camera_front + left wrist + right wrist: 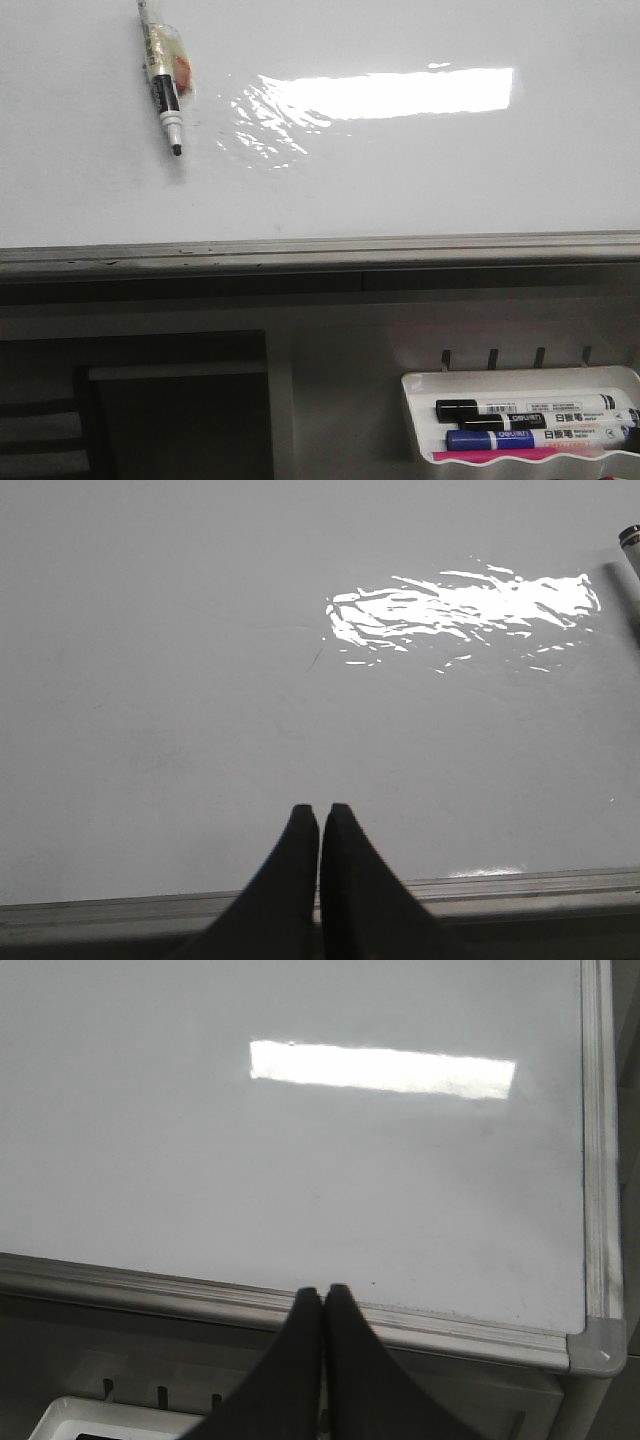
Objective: Write number 7 on whiteboard
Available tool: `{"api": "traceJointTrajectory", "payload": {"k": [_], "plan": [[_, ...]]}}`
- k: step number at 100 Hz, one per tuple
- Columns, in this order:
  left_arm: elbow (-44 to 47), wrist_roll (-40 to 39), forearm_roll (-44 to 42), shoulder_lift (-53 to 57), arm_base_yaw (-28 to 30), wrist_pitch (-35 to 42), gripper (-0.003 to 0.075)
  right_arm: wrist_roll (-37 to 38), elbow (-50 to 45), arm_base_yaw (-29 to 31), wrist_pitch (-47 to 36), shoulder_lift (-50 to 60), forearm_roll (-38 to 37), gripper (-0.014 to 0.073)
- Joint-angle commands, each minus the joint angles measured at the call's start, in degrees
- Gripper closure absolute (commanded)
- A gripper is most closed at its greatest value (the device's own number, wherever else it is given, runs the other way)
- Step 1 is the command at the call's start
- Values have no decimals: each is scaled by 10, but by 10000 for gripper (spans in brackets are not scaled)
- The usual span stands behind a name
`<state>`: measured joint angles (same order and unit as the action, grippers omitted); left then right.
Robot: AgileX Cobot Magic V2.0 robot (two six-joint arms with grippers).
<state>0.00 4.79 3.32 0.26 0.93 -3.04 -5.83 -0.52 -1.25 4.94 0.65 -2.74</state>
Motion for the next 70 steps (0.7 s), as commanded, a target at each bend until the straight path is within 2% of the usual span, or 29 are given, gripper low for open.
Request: {"api": "traceJointTrajectory", "payload": {"k": [1,48,60,70], "plan": [[20,-7,3,17,-5,40,741,-3,-18,0,-41,11,-7,657],[20,-7,5,17,-5,42,741,-3,-18,0,-43,11,1,657],[20,-7,71,17,-5,43,741,-3,-18,0,-42,11,50,657],[20,-7,166,17,-5,43,741,-3,-18,0,-49,11,105,657]]}}
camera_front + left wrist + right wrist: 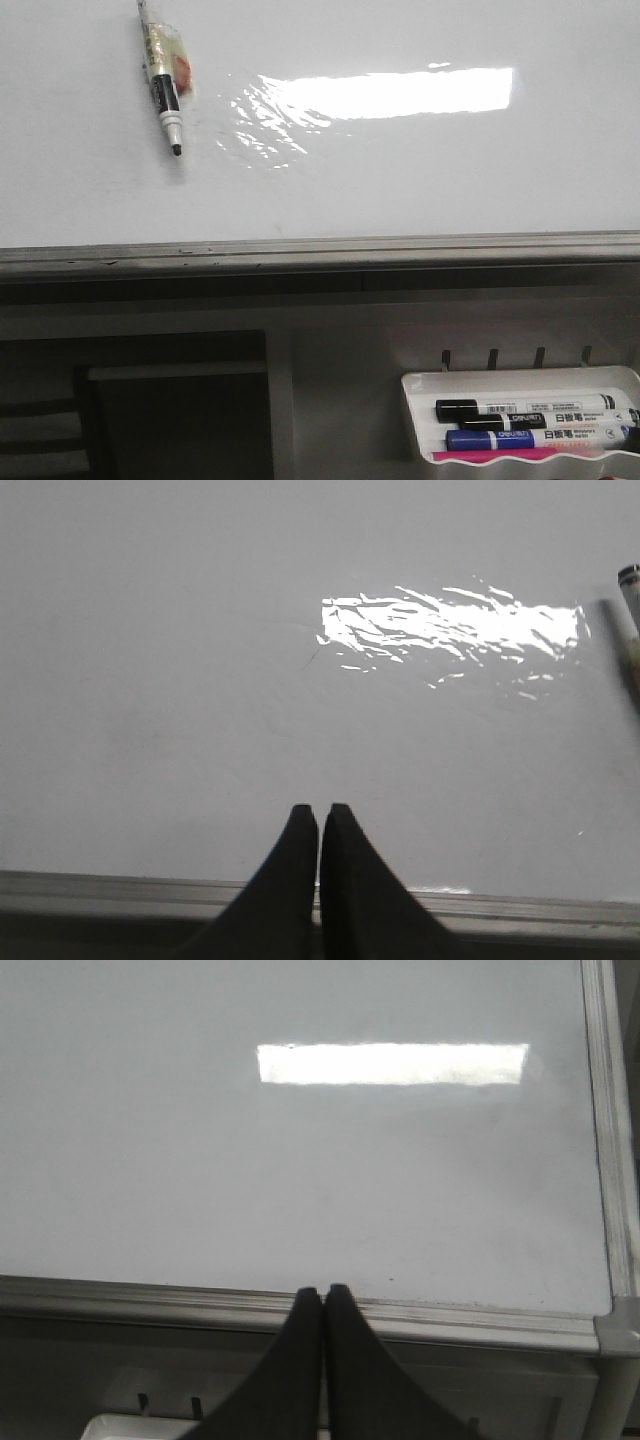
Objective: Write number 7 on whiteboard
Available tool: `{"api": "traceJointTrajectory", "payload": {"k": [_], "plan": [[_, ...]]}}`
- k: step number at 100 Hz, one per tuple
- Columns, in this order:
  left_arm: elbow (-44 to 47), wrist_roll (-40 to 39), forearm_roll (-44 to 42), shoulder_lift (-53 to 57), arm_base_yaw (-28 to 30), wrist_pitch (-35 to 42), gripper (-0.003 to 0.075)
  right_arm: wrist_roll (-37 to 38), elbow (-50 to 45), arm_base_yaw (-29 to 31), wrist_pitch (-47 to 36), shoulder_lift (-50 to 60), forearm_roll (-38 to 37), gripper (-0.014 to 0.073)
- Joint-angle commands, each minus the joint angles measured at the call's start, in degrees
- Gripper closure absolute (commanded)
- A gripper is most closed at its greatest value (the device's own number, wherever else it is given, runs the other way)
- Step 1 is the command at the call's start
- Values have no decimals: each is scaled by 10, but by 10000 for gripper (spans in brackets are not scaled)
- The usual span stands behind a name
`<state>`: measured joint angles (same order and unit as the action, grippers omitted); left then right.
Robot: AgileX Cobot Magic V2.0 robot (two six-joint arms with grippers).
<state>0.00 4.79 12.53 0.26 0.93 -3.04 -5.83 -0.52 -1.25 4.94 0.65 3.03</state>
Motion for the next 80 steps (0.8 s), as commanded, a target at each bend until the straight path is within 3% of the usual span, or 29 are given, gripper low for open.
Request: {"api": "traceJointTrajectory", "payload": {"k": [1,34,52,80], "plan": [[20,-7,79,17,-5,43,741,-3,-18,0,-54,11,57,657],[17,-7,350,17,-5,56,741,-3,-16,0,-98,11,346,657],[-23,-7,362,13,-5,18,741,-8,42,0,-23,5,317,654],[-211,-2,164,-121,-5,-172,741,-8,215,0,176,-175,185,654]]}}
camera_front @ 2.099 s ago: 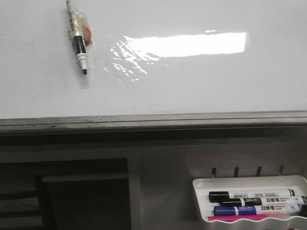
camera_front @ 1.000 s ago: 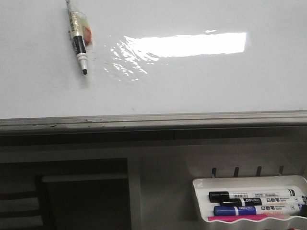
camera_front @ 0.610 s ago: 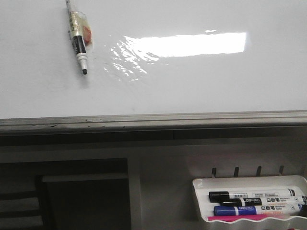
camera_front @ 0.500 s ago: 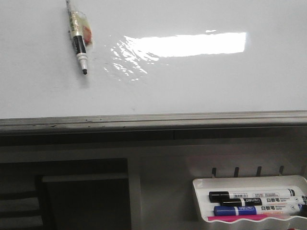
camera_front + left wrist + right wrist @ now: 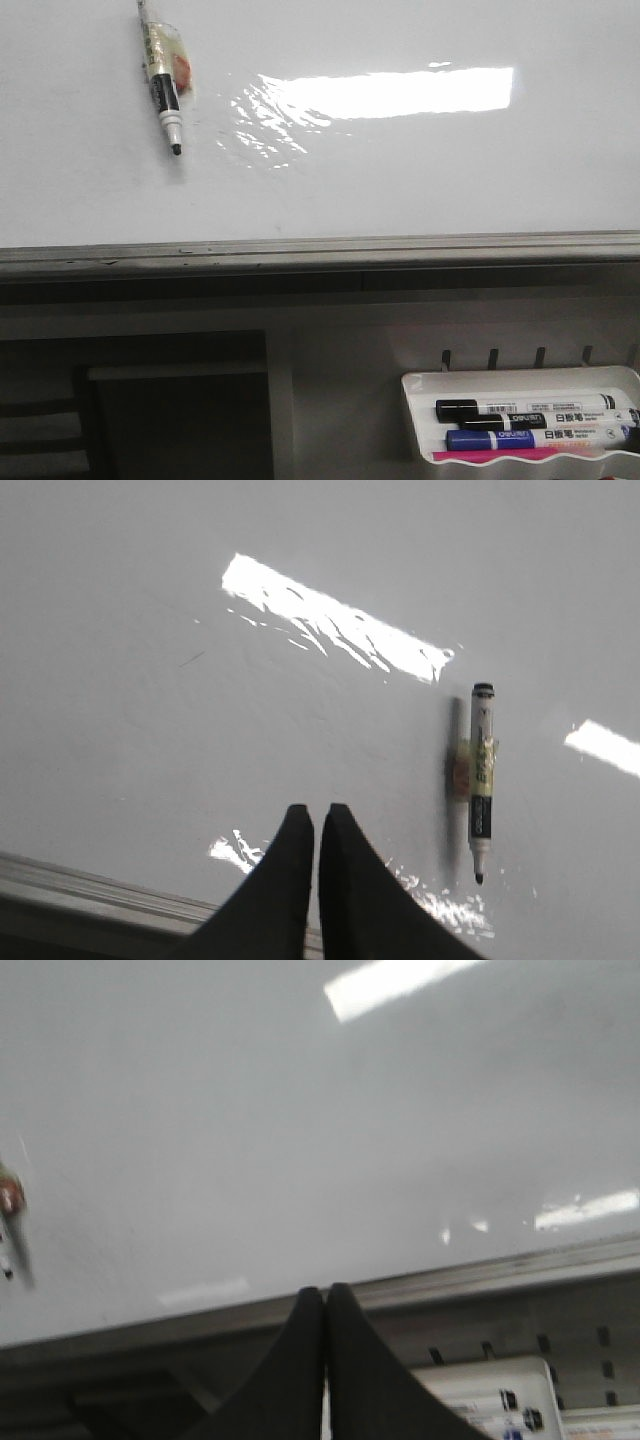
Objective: Write number 7 on whiteboard
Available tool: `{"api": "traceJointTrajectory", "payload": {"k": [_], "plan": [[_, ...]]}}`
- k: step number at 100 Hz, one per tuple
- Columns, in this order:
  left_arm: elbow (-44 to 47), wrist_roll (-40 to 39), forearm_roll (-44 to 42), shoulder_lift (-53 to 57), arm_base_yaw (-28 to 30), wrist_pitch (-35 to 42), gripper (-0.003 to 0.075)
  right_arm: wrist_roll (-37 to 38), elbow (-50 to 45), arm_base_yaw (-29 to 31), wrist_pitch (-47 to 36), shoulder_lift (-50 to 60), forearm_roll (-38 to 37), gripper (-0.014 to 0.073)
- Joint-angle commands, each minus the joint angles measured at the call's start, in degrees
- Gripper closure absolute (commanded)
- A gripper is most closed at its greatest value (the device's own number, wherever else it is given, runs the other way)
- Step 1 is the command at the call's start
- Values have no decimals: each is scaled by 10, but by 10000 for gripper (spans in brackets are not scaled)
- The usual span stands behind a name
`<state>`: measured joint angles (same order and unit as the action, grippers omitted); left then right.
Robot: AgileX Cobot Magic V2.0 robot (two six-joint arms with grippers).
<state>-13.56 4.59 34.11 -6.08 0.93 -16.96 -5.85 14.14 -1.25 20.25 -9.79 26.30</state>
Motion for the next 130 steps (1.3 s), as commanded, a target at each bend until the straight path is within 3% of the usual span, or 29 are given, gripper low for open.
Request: {"api": "traceJointTrajectory", "payload": {"k": [1,29,34,41,48,56,63,72,95,130], "plan": [[-86,3,-57,-62,-5,-37,741,-8,73,0,30,-77,-50,654],[-214,96,-61,-196,-9,-151,740,-19,218,0,121,-240,-68,651],[-220,101,-60,-208,-20,-150,738,-32,225,0,123,-254,-62,621],[-222,108,-52,-221,-37,-142,701,-33,227,-1,121,-262,-53,511],[-222,118,-50,-234,-51,-131,603,-33,227,-1,122,-267,-49,332],[-222,118,-33,-251,-61,-114,427,-33,227,-1,122,-267,-49,123],[-222,118,1,-267,-67,-92,275,-33,227,-1,120,-267,-49,50],[-222,131,51,-292,-74,-63,183,-33,227,-1,120,-267,-47,52],[-226,277,209,-386,-137,-25,216,-33,227,-1,109,-267,-24,52],[-274,294,229,-566,-297,159,220,-33,227,-1,108,-267,-24,52]]}}
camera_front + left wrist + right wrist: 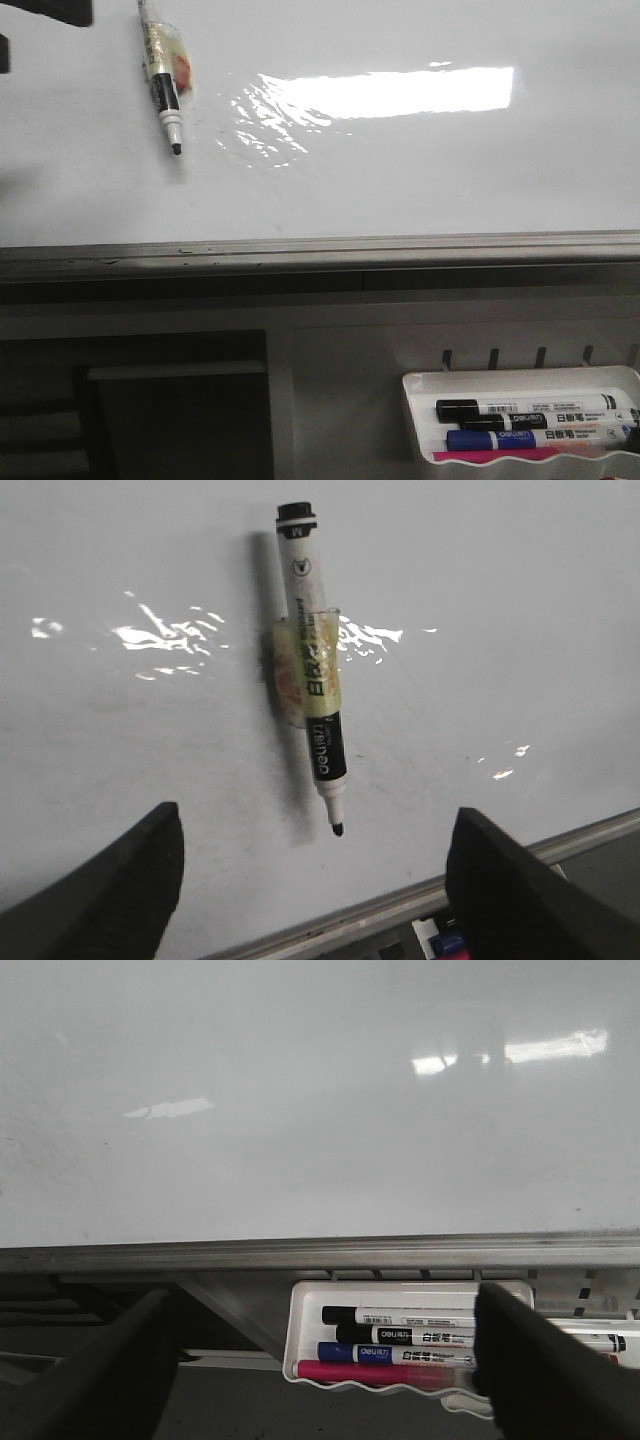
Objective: Write number 7 on whiteboard
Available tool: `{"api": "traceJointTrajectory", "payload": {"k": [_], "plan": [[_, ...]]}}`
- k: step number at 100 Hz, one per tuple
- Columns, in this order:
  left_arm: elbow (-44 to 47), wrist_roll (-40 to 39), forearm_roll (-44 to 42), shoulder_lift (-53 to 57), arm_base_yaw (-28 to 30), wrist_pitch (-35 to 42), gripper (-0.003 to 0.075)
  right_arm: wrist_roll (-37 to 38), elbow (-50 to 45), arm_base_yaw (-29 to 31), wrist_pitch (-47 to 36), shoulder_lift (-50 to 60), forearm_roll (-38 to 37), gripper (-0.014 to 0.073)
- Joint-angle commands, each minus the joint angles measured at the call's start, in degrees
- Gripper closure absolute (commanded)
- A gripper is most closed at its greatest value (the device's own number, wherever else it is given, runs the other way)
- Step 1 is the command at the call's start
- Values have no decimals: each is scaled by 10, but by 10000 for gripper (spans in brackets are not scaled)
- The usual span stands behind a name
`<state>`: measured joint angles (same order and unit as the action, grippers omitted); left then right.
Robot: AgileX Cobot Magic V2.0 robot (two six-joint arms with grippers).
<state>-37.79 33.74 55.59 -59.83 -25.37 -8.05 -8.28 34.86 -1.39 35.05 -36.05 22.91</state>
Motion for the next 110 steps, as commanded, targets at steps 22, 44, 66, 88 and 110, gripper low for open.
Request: {"api": "traceJointTrajectory", "payload": {"k": [22,44,66,88,110], "plan": [[-68,3,16,-116,-67,125,230,-8,20,0,-40,-4,10,52],[-97,3,19,-164,-67,126,230,-8,20,0,-41,-4,10,52],[-101,3,18,-177,-65,132,335,-8,20,0,-41,-4,10,52],[-101,6,-9,-177,-65,138,739,-8,20,0,-41,-4,10,52],[-101,6,-44,-161,-65,118,741,-8,20,0,-41,-4,10,52]]}}
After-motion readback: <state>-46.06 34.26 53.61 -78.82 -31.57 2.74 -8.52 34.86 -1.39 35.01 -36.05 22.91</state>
